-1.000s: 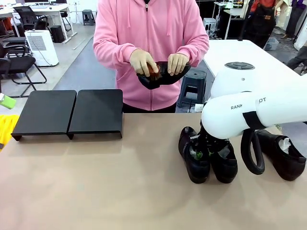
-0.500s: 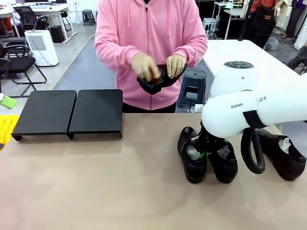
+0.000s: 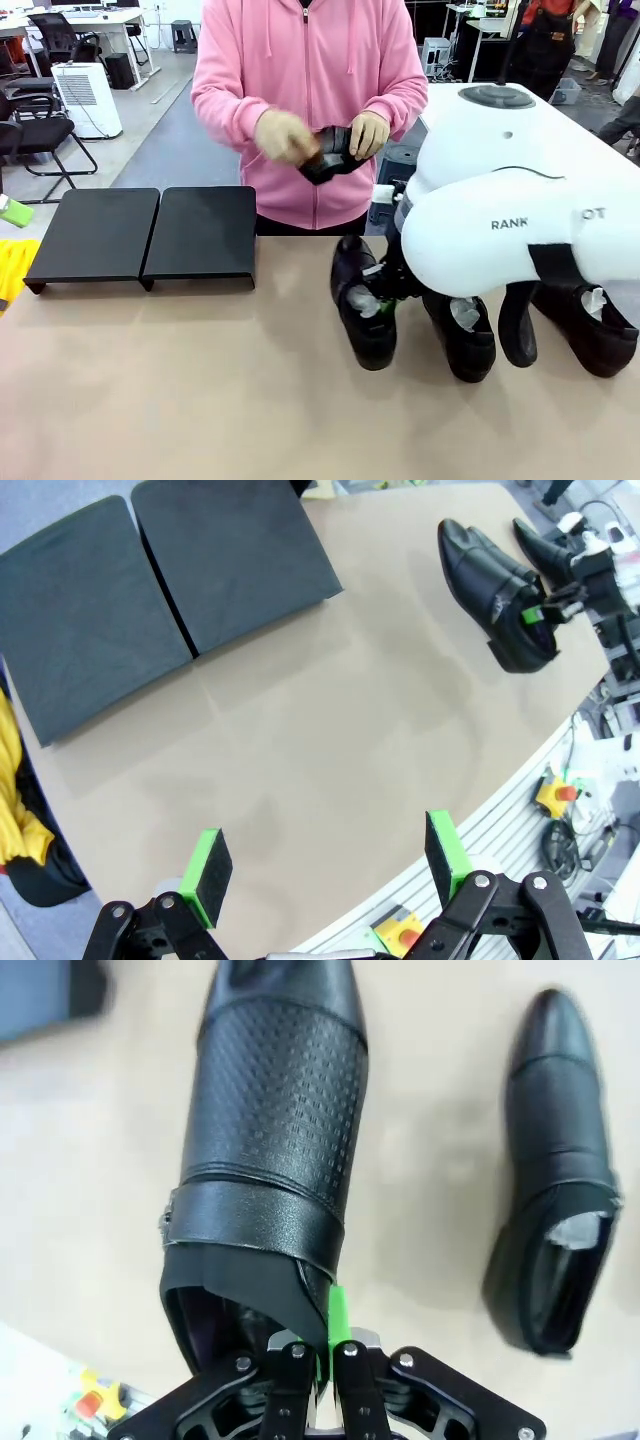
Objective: Organize the shoes by placing them on the stand.
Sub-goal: Pick up one Shoe and place it in the middle of the table.
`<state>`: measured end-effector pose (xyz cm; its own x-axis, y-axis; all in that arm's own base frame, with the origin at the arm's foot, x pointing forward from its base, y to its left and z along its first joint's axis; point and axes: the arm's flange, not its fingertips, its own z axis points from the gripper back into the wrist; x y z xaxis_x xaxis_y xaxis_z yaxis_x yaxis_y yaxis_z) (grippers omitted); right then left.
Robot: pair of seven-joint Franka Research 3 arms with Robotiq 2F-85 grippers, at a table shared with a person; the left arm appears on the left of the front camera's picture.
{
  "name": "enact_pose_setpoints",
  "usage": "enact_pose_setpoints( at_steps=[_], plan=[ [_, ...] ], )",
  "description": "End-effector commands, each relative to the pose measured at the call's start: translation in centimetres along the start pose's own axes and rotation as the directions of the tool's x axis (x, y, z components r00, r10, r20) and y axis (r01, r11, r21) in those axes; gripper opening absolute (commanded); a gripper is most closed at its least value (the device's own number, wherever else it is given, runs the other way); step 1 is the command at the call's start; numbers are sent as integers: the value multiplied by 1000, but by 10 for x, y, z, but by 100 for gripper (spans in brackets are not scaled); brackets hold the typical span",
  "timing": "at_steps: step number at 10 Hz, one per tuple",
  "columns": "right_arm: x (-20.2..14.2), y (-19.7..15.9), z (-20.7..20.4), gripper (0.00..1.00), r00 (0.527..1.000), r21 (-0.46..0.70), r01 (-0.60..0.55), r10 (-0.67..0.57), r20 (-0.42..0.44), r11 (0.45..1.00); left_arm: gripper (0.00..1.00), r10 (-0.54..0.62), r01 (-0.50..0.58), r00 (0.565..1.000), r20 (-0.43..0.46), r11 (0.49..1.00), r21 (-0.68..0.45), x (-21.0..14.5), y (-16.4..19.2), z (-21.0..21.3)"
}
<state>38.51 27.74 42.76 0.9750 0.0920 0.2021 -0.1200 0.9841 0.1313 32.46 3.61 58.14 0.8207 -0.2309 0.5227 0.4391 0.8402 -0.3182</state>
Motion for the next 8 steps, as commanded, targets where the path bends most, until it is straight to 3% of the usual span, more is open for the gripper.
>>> enact_pose_setpoints(
  at_steps=[1, 2, 5, 7, 8],
  plan=[
    [-24, 18, 9, 0, 998, 40, -6, 3, 68, 999, 100, -2, 2, 1000, 8, 1000, -22, 0, 1, 2],
    [0, 0, 0, 0, 1000, 0, 0, 0, 0, 1000, 100, -2, 2, 1000, 8, 1000, -22, 0, 1, 2],
    [0, 0, 0, 0, 1000, 0, 0, 0, 0, 1000, 100, -2, 2, 1000, 8, 1000, -22, 0, 1, 2],
    [-15, 16, -5, 0, 999, -7, 35, -35, 1, 999, 100, -2, 2, 1000, 8, 1000, -22, 0, 1, 2],
    [-22, 41, -10, 0, 998, -20, 56, -56, 5, 998, 100, -2, 2, 1000, 8, 1000, -22, 0, 1, 2]
  ],
)
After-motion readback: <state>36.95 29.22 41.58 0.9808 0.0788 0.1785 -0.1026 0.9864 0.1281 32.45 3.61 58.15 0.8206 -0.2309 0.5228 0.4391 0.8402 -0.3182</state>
